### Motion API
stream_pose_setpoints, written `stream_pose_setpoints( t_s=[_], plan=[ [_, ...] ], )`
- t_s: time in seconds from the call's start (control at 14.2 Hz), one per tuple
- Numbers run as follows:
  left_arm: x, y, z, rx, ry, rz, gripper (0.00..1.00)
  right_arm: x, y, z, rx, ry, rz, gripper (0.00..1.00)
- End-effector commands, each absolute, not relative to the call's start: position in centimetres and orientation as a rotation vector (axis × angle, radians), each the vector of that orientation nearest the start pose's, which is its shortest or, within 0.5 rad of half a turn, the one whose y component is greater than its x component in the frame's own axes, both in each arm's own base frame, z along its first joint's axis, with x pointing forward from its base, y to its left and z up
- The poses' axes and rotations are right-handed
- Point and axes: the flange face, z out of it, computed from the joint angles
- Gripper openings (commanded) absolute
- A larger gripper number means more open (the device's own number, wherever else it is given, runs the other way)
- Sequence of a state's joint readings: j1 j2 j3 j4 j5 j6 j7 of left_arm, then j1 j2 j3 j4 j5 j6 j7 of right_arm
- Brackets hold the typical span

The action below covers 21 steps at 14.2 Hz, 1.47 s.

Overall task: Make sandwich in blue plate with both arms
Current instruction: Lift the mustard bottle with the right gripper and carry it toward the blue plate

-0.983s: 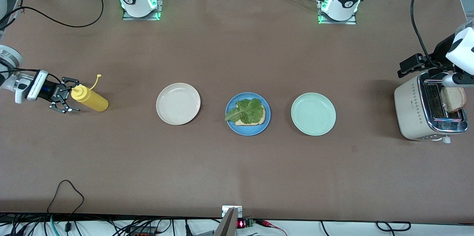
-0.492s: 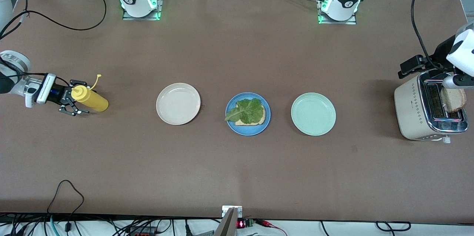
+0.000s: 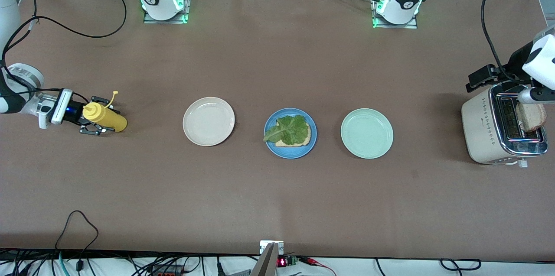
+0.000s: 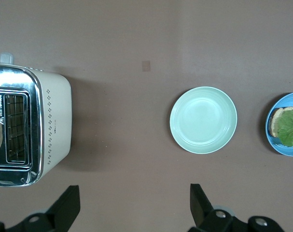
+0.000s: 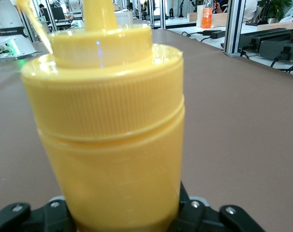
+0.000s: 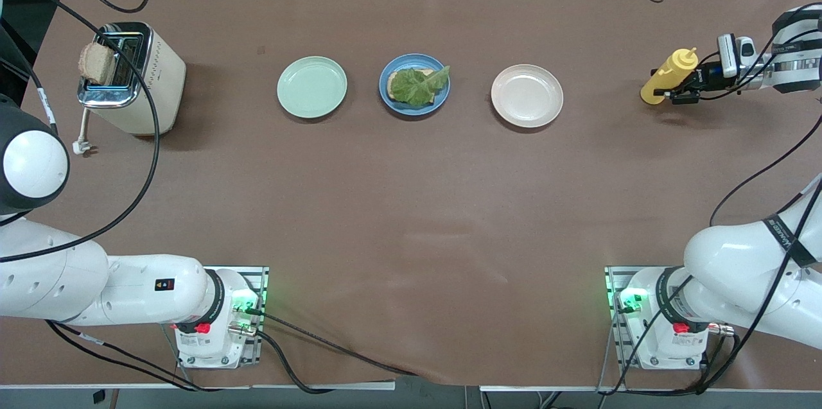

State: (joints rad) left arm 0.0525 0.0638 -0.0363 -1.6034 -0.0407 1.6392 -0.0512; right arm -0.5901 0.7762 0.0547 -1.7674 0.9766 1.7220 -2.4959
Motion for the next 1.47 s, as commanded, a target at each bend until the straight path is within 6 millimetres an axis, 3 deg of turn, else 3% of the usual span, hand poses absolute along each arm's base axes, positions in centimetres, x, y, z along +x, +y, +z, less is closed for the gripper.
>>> stream_pose_setpoints(
  t_s=[0.0,0.14,0.35,0.42,0.56,0.7,0.84,0.98,1.19,1.4],
  plan=[
    [58.2,0.6,57.9,-3.171,-0.096,0.044,1.0,54.9,-22.7,12.5,-1.689,-1.363,-1.011,0.0],
    [58.6,0.6,56.9,-3.168,-0.096,0.069,1.0,56.9,-21.4,15.6,-1.692,-1.459,-0.997,0.0],
    [59.1,0.7,55.8,-3.17,-0.097,0.098,1.0,59.8,-18.7,22.9,-1.796,-1.571,-0.86,0.0],
    [59.5,0.9,56.1,-3.172,-0.102,0.086,1.0,61.0,-16.4,26.5,-1.838,-1.625,-0.803,0.0],
    [60.0,1.4,55.4,-3.171,-0.114,0.098,1.0,62.4,-12.2,30.4,-1.9,-1.722,-0.709,0.0],
    [60.5,5.4,54.2,-3.169,-0.217,0.127,1.0,63.1,-6.7,34.0,-1.999,-1.795,-0.598,0.0],
    [61.6,11.1,52.9,-3.162,-0.353,0.135,1.0,63.1,-1.9,36.5,-2.087,-1.813,-0.485,0.0],
    [62.4,16.4,50.7,-3.16,-0.406,0.162,1.0,62.2,5.1,38.5,-2.163,-1.902,-0.34,0.0],
    [62.4,23.1,46.7,-3.181,-0.229,0.219,1.0,59.9,14.6,40.1,-2.338,-1.915,-0.185,0.0],
    [62.5,27.2,43.4,-3.186,-0.004,0.197,1.0,57.4,22.4,40.5,-2.484,-1.953,-0.103,0.0]
  ],
)
